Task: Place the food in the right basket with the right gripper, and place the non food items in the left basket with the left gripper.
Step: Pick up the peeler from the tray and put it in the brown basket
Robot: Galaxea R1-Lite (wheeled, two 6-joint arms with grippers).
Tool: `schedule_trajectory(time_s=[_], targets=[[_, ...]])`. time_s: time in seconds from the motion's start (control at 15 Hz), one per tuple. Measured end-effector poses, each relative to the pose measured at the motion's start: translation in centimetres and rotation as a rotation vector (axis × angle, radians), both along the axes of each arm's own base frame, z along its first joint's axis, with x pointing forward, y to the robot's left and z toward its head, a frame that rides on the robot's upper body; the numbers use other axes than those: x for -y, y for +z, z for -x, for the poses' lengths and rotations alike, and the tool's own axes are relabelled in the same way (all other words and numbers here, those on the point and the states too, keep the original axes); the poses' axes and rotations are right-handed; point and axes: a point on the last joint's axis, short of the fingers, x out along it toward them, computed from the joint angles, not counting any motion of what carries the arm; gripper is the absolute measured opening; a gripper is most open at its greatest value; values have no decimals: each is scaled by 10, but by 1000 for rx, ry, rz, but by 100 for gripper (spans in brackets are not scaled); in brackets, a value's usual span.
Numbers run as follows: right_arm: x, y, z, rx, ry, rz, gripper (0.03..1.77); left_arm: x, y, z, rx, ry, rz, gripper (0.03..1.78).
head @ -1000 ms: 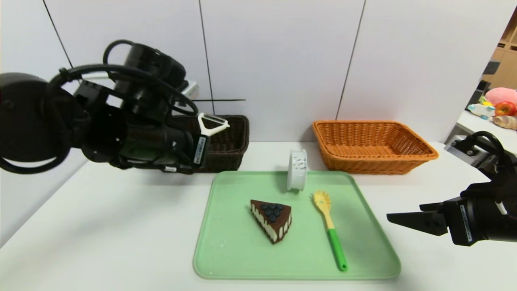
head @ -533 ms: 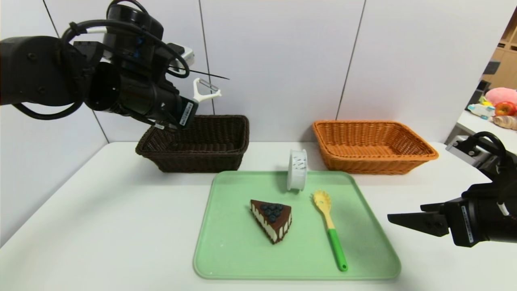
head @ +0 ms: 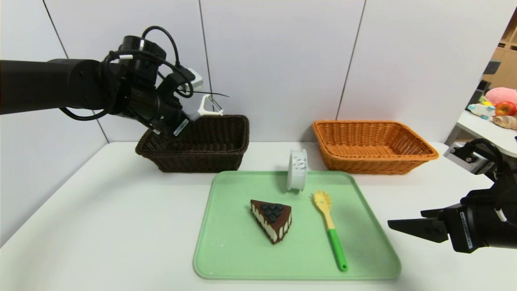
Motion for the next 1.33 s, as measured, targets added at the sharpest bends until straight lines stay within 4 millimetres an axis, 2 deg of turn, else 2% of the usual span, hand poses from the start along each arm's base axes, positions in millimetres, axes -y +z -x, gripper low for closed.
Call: schedule_trajectory(time_s=[0.27,0.53,0.6,0.8,1.07,1.2,1.33], targets=[[0,-3,0,10,-3,-1,170,2,-18,-16,-8,-54,-88,29],[1,-7,1,5,-5,0,170,7,-33,-35,11,-66,-92,29],[1,-7,1,5,-7,0,170,8,-37,-37,1,-76,-87,34],[1,-6,2,10,-9,-1,170,9,-44,-41,-17,-74,-76,78],[2,-5,2,14,-11,-2,170,9,-43,-42,-13,-70,-69,114],[2,-5,3,17,-12,-2,170,8,-32,-39,6,-55,-40,128],[3,-4,4,23,-13,-4,170,5,-8,-30,31,-22,20,138]])
